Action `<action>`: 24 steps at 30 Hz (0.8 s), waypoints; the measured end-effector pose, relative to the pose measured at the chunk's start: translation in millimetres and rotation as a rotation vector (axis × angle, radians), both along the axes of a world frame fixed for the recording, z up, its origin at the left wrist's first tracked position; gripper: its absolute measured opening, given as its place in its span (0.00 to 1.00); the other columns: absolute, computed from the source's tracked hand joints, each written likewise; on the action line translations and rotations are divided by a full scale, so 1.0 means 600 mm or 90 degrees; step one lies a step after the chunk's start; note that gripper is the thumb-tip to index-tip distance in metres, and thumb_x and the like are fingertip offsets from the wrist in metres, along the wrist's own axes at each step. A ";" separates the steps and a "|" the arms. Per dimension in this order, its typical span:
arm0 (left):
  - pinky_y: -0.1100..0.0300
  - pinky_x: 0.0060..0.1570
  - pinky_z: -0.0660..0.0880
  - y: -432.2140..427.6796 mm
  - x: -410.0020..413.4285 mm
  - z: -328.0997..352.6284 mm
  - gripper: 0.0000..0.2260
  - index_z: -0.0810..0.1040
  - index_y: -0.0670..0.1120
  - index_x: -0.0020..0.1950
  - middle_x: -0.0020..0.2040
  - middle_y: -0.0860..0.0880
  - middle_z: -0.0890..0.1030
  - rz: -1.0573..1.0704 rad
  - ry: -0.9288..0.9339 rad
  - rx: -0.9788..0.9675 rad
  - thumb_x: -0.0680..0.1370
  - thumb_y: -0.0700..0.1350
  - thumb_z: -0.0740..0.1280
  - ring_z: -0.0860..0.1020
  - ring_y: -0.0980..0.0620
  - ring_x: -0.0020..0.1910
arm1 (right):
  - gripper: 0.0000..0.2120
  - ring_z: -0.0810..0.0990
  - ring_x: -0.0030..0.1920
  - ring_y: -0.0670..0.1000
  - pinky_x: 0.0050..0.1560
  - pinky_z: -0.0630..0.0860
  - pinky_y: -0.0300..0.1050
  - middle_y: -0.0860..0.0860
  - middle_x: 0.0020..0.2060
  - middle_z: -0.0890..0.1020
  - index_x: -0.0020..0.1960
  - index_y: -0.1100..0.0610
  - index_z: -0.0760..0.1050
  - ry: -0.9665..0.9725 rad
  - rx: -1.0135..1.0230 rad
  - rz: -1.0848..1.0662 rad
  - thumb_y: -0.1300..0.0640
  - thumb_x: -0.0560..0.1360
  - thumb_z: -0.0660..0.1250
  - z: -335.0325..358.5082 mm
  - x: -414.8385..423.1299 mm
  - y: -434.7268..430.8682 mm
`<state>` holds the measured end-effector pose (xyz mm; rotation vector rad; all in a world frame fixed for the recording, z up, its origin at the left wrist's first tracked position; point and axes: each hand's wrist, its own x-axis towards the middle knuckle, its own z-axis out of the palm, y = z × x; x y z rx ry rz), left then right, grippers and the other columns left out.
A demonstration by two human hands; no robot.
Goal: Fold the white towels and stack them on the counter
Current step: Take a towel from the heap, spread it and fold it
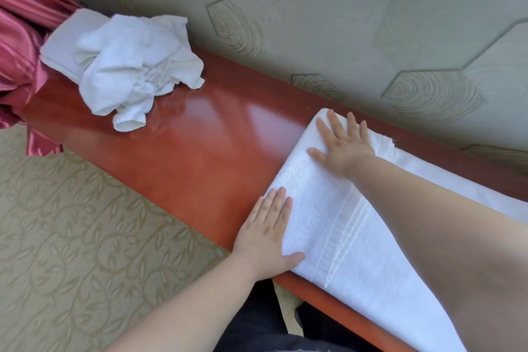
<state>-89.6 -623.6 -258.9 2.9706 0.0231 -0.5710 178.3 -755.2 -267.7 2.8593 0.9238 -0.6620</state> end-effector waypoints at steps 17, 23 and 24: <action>0.50 0.77 0.28 0.016 0.062 0.036 0.41 0.27 0.51 0.80 0.79 0.50 0.25 -0.166 0.042 -0.037 0.80 0.69 0.46 0.25 0.50 0.78 | 0.40 0.22 0.76 0.53 0.79 0.32 0.57 0.48 0.77 0.23 0.82 0.51 0.31 0.031 0.034 -0.095 0.30 0.79 0.36 0.020 -0.168 -0.130; 0.52 0.77 0.28 0.027 0.223 0.022 0.34 0.30 0.46 0.80 0.80 0.48 0.28 -0.249 0.005 0.019 0.84 0.61 0.44 0.28 0.48 0.79 | 0.37 0.24 0.78 0.54 0.79 0.32 0.56 0.50 0.78 0.26 0.80 0.51 0.29 -0.001 0.103 -0.218 0.32 0.80 0.37 0.028 -0.233 -0.092; 0.52 0.77 0.29 0.027 0.253 0.019 0.33 0.32 0.46 0.81 0.81 0.48 0.30 -0.288 0.005 0.020 0.85 0.60 0.44 0.30 0.48 0.80 | 0.37 0.25 0.78 0.55 0.79 0.33 0.57 0.50 0.79 0.27 0.80 0.50 0.28 -0.001 0.105 -0.226 0.32 0.80 0.37 0.029 -0.250 -0.093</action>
